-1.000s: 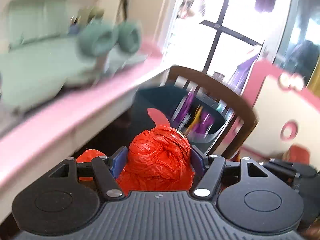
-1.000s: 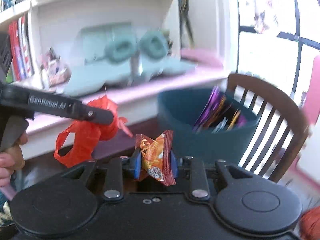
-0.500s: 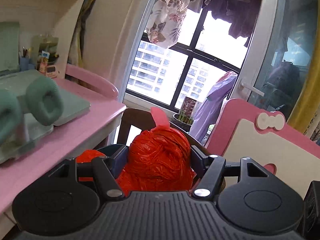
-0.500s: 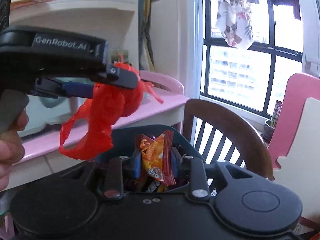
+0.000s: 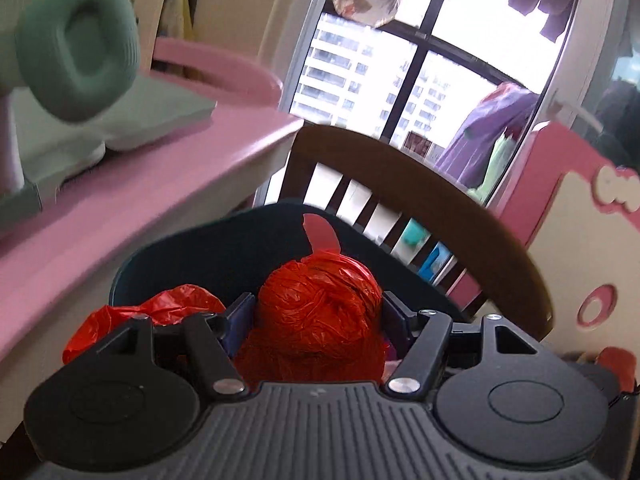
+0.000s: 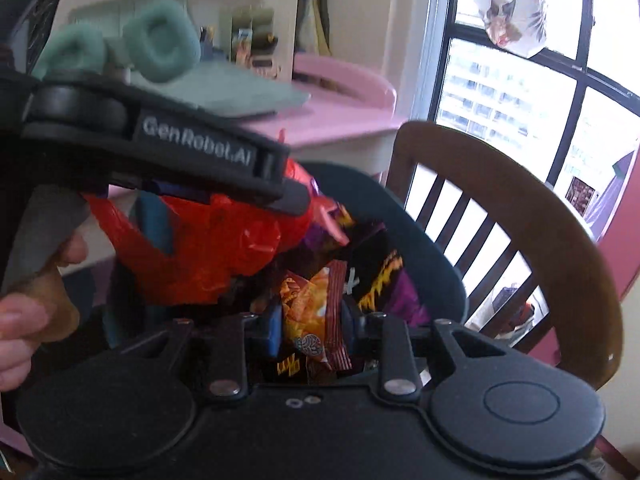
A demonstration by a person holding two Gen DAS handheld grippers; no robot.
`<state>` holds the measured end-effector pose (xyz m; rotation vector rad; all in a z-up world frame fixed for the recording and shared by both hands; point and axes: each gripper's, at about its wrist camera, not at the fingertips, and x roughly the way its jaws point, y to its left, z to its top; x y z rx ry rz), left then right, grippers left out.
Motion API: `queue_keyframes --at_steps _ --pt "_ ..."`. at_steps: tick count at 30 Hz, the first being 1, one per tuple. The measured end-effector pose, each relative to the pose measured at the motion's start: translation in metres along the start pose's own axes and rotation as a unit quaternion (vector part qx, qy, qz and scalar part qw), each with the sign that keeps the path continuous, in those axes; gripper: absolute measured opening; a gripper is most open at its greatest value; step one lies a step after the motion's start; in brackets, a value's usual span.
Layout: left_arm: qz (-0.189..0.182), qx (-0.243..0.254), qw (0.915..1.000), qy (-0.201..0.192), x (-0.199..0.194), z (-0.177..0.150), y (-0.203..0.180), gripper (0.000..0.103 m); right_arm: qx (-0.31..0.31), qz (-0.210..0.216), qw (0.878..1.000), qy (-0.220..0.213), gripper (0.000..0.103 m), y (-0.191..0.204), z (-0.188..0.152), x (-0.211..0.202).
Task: Collect trash
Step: 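Open the left tool into the wastebasket while the right tool releases the wrapper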
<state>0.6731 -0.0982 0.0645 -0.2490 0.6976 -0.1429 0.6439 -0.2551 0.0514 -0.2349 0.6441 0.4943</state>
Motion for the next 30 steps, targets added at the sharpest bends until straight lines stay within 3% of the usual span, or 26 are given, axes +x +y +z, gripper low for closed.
queue_keyframes --at_steps 5,7,9,11,28,30 --pt "0.024 0.021 0.9992 0.024 0.008 -0.007 -0.002 0.069 -0.003 0.004 1.0 0.004 0.035 0.002 -0.003 0.0" --pt "0.028 0.027 0.9987 0.032 0.007 -0.006 -0.006 0.07 -0.005 0.001 1.0 0.001 0.043 0.003 -0.002 -0.003" --pt "0.032 0.028 0.9985 0.036 0.005 -0.005 -0.008 0.073 -0.005 0.002 1.0 -0.003 0.057 0.004 -0.003 -0.006" --pt "0.033 0.03 0.9985 0.031 -0.002 -0.004 -0.01 0.08 -0.004 0.002 1.0 -0.007 0.058 0.004 -0.005 -0.011" --pt "0.051 0.077 0.9952 -0.031 -0.109 -0.031 -0.046 0.08 0.063 0.006 0.995 -0.073 0.076 -0.002 -0.028 -0.109" --pt "0.052 0.073 0.9953 -0.038 -0.123 -0.037 -0.045 0.08 0.076 0.013 0.994 -0.08 0.083 -0.004 -0.034 -0.12"
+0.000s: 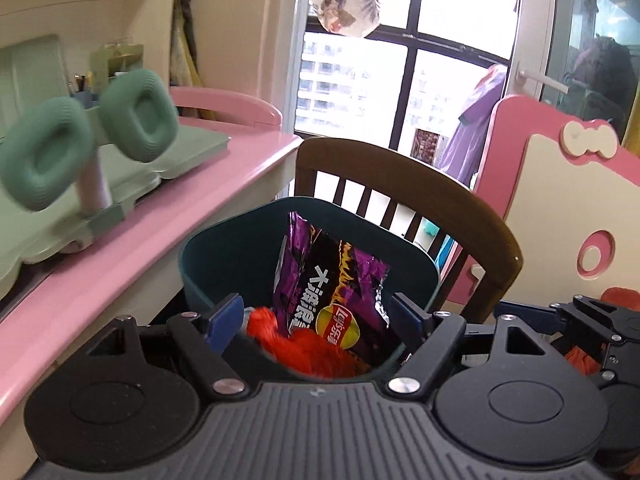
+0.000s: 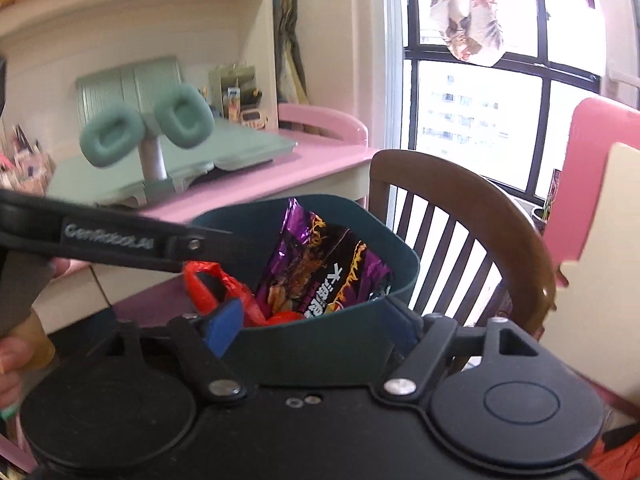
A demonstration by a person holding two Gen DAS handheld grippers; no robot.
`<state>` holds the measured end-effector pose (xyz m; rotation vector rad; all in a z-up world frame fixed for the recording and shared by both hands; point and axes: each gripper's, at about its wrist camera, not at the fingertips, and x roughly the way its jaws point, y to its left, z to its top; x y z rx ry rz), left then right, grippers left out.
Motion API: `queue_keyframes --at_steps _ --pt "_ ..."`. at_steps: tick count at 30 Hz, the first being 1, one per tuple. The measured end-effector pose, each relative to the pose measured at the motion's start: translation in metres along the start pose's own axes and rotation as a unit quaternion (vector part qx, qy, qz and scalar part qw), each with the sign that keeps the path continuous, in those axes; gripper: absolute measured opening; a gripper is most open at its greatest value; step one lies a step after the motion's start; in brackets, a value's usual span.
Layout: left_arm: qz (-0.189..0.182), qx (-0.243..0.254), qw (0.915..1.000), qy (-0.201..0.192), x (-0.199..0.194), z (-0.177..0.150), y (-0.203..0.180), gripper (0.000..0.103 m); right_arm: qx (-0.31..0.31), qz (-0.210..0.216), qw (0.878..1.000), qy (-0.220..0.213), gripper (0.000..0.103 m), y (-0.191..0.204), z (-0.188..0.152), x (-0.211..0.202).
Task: Collect trash
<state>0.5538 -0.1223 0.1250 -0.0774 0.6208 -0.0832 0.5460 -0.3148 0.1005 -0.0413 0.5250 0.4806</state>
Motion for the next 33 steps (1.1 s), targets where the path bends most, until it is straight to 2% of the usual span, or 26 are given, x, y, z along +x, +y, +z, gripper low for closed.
queue_keyframes --at_steps 8,12,17,33 --pt "0.01 0.006 0.9999 -0.007 -0.047 -0.023 0.003 0.08 0.026 0.006 1.0 -0.015 0.087 -0.001 -0.01 -0.041" --pt "0.016 0.01 0.9997 -0.013 -0.069 -0.035 0.005 0.081 0.029 0.007 0.999 -0.026 0.096 0.005 -0.017 -0.062" --pt "0.016 0.011 0.9996 -0.019 -0.092 -0.051 0.007 0.081 0.042 0.018 0.998 -0.036 0.103 0.01 -0.027 -0.082" --pt "0.013 0.015 0.9994 -0.027 -0.133 -0.09 0.001 0.082 0.049 0.021 0.997 -0.051 0.103 0.025 -0.059 -0.118"
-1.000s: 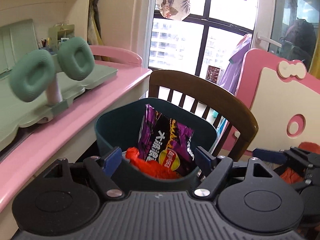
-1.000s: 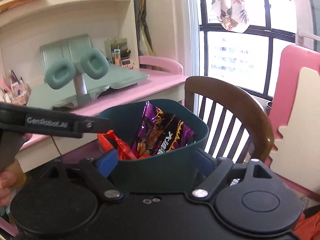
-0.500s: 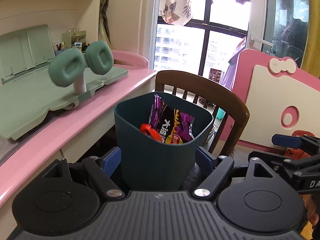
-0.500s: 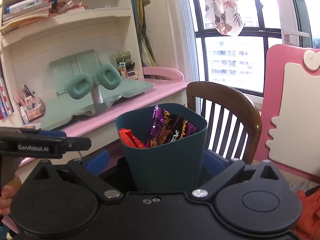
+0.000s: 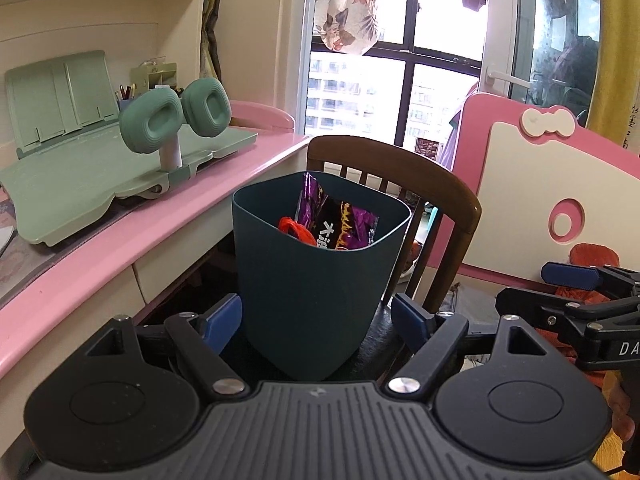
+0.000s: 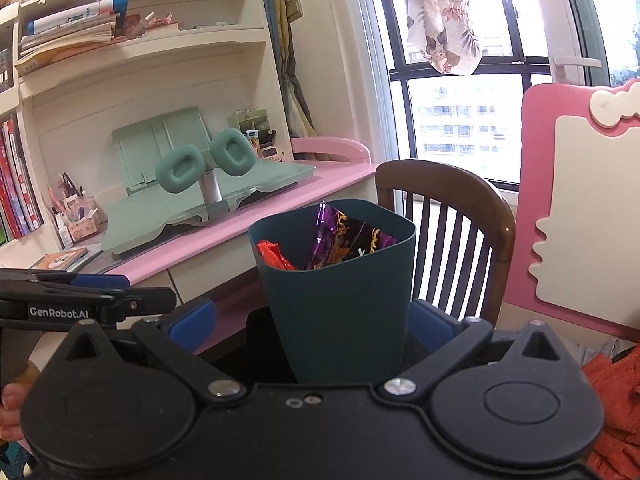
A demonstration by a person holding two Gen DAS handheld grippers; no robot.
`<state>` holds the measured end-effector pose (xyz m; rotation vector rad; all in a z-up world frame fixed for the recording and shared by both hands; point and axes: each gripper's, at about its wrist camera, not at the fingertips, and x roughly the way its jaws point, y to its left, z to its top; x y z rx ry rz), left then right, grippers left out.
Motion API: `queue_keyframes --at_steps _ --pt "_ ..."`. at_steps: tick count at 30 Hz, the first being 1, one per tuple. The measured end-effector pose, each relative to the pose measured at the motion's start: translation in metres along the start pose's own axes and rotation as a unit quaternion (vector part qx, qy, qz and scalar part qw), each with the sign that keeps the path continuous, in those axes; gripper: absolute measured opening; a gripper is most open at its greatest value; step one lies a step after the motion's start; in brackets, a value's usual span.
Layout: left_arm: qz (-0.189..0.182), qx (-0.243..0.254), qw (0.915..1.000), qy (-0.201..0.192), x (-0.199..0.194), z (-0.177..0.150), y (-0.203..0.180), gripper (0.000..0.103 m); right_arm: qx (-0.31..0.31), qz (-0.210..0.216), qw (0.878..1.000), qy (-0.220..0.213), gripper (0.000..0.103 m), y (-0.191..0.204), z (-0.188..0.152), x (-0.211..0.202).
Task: Collect trash
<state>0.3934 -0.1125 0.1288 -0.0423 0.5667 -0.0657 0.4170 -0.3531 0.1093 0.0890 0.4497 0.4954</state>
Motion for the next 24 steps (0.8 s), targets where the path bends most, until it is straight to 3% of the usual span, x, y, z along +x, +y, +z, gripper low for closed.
queue_keyframes --at_steps 24 --pt "-0.011 0.023 0.9994 -0.024 -0.033 -0.015 -0.002 0.082 -0.027 0.016 0.999 -0.008 0.103 0.036 -0.008 -0.013"
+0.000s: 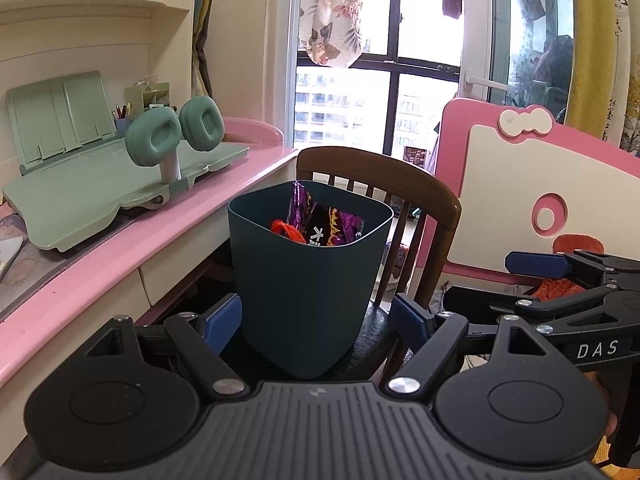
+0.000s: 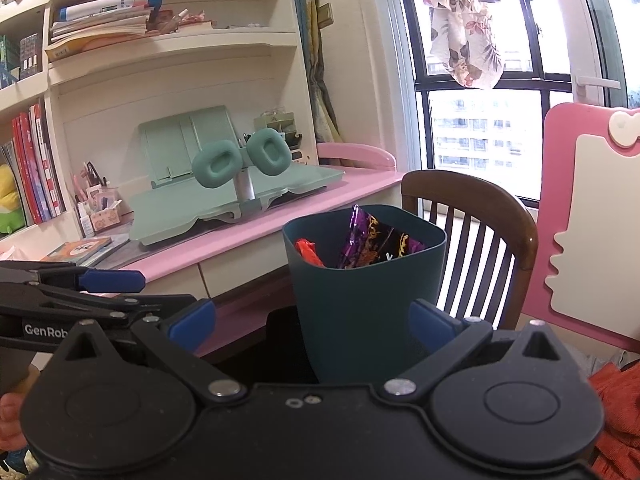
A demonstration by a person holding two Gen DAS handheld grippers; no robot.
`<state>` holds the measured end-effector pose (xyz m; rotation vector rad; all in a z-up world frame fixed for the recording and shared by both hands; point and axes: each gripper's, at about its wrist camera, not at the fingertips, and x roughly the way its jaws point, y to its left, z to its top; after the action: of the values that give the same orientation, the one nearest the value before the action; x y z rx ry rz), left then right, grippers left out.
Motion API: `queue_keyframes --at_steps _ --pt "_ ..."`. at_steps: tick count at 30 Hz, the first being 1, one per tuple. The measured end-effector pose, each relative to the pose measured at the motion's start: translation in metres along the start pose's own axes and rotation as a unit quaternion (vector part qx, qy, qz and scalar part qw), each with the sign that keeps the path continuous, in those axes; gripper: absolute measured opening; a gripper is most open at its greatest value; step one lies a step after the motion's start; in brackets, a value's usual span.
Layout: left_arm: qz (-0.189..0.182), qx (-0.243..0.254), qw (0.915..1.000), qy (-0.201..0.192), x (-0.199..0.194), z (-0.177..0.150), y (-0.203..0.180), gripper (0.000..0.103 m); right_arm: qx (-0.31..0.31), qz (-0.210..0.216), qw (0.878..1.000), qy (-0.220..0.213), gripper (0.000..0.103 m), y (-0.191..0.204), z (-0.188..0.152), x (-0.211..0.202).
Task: Collect trash
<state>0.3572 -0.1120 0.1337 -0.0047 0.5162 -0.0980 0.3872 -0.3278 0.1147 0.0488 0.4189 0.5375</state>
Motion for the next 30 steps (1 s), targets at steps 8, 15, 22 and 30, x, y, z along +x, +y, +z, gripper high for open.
queue_keyframes --at_steps 8,15,22,30 --pt "0.003 -0.001 1.0 -0.001 -0.003 -0.004 0.003 0.082 -0.006 0.004 1.0 0.001 0.103 0.006 -0.002 -0.001" --pt "0.007 0.004 1.0 -0.004 -0.007 -0.009 0.004 0.082 -0.005 0.007 1.0 0.004 0.103 0.007 -0.004 -0.001" --pt "0.007 0.005 0.9999 -0.006 -0.007 -0.011 0.004 0.082 -0.005 0.007 1.0 0.005 0.103 0.007 -0.005 -0.001" --pt "0.003 0.006 1.0 -0.002 -0.006 -0.013 0.005 0.082 -0.004 0.008 1.0 0.006 0.103 0.007 -0.005 0.0"
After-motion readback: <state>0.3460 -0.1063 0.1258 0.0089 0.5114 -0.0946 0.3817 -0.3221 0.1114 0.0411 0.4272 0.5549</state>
